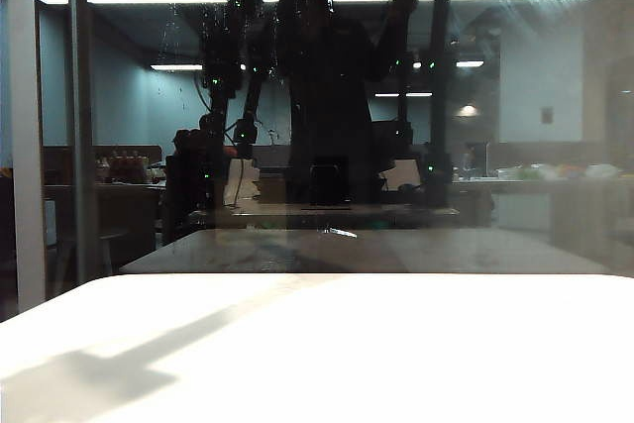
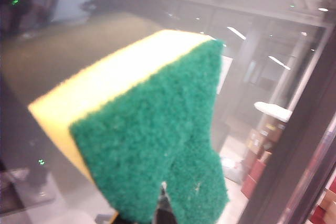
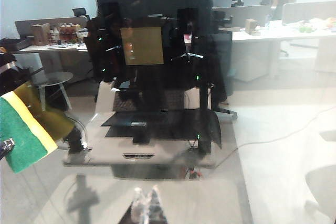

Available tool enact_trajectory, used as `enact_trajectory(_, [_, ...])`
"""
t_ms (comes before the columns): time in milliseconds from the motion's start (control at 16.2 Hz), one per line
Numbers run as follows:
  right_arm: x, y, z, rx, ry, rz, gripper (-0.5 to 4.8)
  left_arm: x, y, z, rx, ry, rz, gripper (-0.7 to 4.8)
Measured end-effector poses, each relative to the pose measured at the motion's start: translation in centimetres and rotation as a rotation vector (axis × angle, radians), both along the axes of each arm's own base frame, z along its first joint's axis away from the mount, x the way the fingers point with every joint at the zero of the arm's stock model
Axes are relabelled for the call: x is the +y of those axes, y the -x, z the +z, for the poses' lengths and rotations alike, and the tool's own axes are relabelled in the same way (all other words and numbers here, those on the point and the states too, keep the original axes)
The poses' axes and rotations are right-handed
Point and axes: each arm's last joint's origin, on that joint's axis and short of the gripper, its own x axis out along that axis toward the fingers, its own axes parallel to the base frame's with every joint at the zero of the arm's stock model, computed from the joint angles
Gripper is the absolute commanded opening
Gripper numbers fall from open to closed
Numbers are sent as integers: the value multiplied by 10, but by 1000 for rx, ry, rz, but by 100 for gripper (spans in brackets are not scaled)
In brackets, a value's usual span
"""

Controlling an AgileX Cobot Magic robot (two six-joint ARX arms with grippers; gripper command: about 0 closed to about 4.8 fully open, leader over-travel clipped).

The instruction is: Reach upward to find where there is water on the glass, pick up the sponge from the table, dry the water, and finally place the sponge back on the table.

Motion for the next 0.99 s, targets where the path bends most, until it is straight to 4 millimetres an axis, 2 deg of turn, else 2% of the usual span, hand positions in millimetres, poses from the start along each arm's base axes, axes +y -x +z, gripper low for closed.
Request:
enact_trajectory(186, [0, 0, 0, 0, 0, 0, -6, 1, 0, 2, -22, 12, 9, -6])
enact_trajectory(247, [0, 0, 0, 0, 0, 0, -5, 8, -2, 4, -29, 23, 32, -6])
enact_trajectory(433, [0, 0, 0, 1, 0, 0, -5, 46, -3, 29, -81, 85, 107, -6])
enact_trajectory(495, [0, 0, 0, 2, 0, 1, -5, 70, 1, 47, -129, 115, 167, -6])
enact_trajectory(557, [0, 0, 0, 2, 0, 0, -5, 88, 4, 56, -146, 140, 202, -6])
enact_trajectory(742, [0, 0, 0, 2, 0, 0, -5, 123, 7, 69, -162, 198, 251, -6])
enact_trajectory(928, [0, -1, -1, 10, 1, 0, -5, 127, 8, 71, -147, 232, 239, -6])
enact_trajectory(990, [0, -1, -1, 9, 1, -2, -5, 120, 9, 71, -141, 231, 221, -6])
